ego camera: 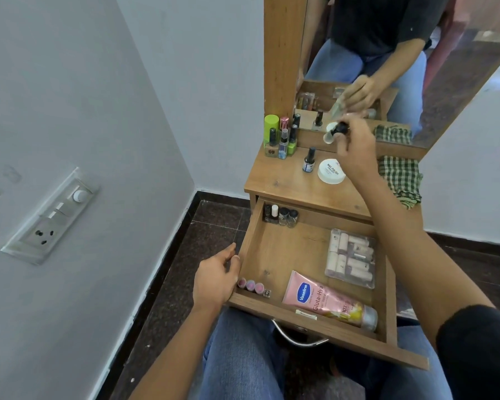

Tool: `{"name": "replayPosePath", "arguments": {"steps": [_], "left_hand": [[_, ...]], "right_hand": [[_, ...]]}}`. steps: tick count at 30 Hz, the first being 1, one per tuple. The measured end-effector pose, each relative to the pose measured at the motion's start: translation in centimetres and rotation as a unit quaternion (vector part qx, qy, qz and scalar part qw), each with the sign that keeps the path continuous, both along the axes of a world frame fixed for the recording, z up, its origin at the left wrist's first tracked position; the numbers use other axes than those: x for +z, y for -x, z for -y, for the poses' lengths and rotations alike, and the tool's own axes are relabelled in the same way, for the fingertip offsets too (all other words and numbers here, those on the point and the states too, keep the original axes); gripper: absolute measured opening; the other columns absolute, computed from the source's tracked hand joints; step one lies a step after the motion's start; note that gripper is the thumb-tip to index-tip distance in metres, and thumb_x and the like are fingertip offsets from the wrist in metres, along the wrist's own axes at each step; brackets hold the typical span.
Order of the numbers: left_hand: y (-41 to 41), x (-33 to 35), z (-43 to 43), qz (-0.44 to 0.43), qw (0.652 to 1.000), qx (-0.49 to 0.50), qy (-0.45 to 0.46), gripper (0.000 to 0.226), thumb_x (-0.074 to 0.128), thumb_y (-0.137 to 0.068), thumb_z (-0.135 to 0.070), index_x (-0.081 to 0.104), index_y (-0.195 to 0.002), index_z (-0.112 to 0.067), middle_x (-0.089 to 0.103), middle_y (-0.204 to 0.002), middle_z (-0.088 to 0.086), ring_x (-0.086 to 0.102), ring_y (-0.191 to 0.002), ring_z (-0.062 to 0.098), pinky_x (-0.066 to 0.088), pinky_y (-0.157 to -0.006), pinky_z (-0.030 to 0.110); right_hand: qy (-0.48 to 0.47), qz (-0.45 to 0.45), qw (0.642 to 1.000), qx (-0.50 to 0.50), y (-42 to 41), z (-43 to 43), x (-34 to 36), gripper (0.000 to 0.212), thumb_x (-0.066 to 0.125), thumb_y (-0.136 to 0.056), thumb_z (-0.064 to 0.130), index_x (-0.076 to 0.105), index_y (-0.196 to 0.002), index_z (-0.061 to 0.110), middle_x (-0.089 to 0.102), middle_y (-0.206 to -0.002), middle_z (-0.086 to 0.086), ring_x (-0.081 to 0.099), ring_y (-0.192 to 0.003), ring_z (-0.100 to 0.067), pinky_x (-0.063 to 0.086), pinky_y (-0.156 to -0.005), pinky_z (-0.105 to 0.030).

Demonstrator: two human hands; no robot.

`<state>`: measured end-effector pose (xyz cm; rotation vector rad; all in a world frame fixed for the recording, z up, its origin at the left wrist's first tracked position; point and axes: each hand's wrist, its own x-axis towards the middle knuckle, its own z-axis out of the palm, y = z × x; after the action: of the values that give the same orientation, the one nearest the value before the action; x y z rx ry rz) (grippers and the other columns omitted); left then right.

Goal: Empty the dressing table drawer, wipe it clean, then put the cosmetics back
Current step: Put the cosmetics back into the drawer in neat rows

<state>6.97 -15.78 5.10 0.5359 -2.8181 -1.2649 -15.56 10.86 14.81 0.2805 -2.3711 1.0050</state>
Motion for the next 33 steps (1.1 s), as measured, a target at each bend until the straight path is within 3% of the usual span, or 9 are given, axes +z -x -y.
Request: {"name": "replayPosePath", "arguments": {"steps": [3,5,7,9,13,16,22,27,33], "left_hand": [[0.0,-0.1,0.0,-0.003,1.0,0.001,0.002,0.037,0.052,-0.094,-0.033,0.061,-0.13,-0.028,0.068,-0.087,-0.012,0.058,-0.071,0.0,0.049,-0.072,0.021],[0.0,-0.2,0.0,-0.006,1.0,0.0,0.002,0.037,0.052,-0.094,-0.033,0.061,-0.13,-0.028,0.071,-0.096,-0.009,0.059,-0.075,0.001,0.051,-0.074,0.022],[0.0,-0.2,0.0,-0.011,1.0,-0.003,0.005,0.037,0.052,-0.095,-0.032,0.06,-0.13,-0.027,0.072,-0.101,-0.006,0.058,-0.074,-0.001,0.051,-0.075,0.023],[-0.1,-0.1,-0.1,-0.016,1.0,-0.005,0.007,0.037,0.052,-0.095,-0.032,0.06,-0.131,-0.027,0.072,-0.098,-0.007,0.06,-0.074,0.0,0.052,-0.075,0.024],[-0.2,-0.1,-0.1,-0.015,1.0,-0.003,0.007,0.038,0.052,-0.095,-0.033,0.06,-0.131,-0.028,0.068,-0.087,-0.006,0.056,-0.071,-0.002,0.049,-0.075,0.023],[-0.2,0.0,-0.2,-0.014,1.0,-0.008,0.013,0.038,0.052,-0.095,-0.034,0.059,-0.132,-0.029,0.057,-0.078,-0.016,0.052,-0.066,-0.004,0.048,-0.074,0.021],[-0.5,0.6,-0.6,0.006,0.998,-0.024,0.059,0.039,0.049,-0.095,-0.037,0.057,-0.133,-0.033,0.062,-0.065,-0.012,0.057,-0.06,0.003,0.054,-0.073,0.032],[-0.4,1.1,-0.9,-0.007,0.986,-0.076,0.145,0.04,0.043,-0.1,-0.034,0.051,-0.138,-0.029,0.07,-0.09,-0.008,0.061,-0.075,0.005,0.048,-0.069,0.025],[-0.3,1.0,-2.0,-0.022,0.979,-0.11,0.168,0.044,0.045,-0.101,-0.031,0.043,-0.144,-0.027,0.068,-0.102,-0.006,0.061,-0.084,0.004,0.048,-0.074,0.022]], "right_hand": [[0.037,-0.061,0.997,-0.01,-4.5,0.4,-0.3,0.021,0.052,-0.092,0.009,0.054,-0.112,0.002,0.055,-0.1,-0.007,0.048,-0.087,-0.009,0.039,-0.077,-0.015],[0.044,-0.022,0.998,0.027,-7.8,0.9,-2.0,0.021,0.053,-0.094,0.009,0.053,-0.114,0.001,0.055,-0.099,-0.001,0.049,-0.085,-0.006,0.042,-0.076,-0.012],[0.027,0.055,0.996,0.067,-10.7,1.4,-4.8,0.021,0.054,-0.094,0.01,0.053,-0.113,0.001,0.057,-0.098,-0.002,0.053,-0.085,-0.012,0.046,-0.078,-0.021],[-0.011,0.116,0.99,0.076,-12.5,1.6,-7.9,0.019,0.056,-0.093,0.008,0.055,-0.111,0.003,0.059,-0.097,-0.003,0.056,-0.086,-0.018,0.046,-0.078,-0.031],[-0.048,0.206,0.975,0.067,-13.4,1.8,-11.5,0.024,0.055,-0.091,0.003,0.054,-0.114,0.005,0.06,-0.108,-0.009,0.056,-0.1,-0.022,0.041,-0.087,-0.028],[-0.055,0.242,0.967,0.064,-12.9,2.1,-12.6,0.024,0.054,-0.091,0.002,0.053,-0.115,0.005,0.059,-0.112,-0.011,0.055,-0.105,-0.024,0.041,-0.09,-0.031],[-0.041,0.259,0.964,0.037,-12.3,2.9,-14.1,0.028,0.057,-0.086,-0.004,0.057,-0.113,0.003,0.059,-0.112,-0.013,0.055,-0.106,-0.027,0.033,-0.085,-0.023],[0.043,0.27,0.962,-0.014,-12.2,3.7,-15.5,0.025,0.062,-0.081,-0.005,0.059,-0.104,0.005,0.062,-0.101,-0.011,0.059,-0.095,-0.023,0.049,-0.09,-0.04],[0.095,0.296,0.949,-0.053,-11.9,4.9,-16.8,0.03,0.064,-0.076,-0.006,0.058,-0.103,0.005,0.06,-0.098,-0.012,0.059,-0.09,-0.023,0.051,-0.085,-0.04]]}}
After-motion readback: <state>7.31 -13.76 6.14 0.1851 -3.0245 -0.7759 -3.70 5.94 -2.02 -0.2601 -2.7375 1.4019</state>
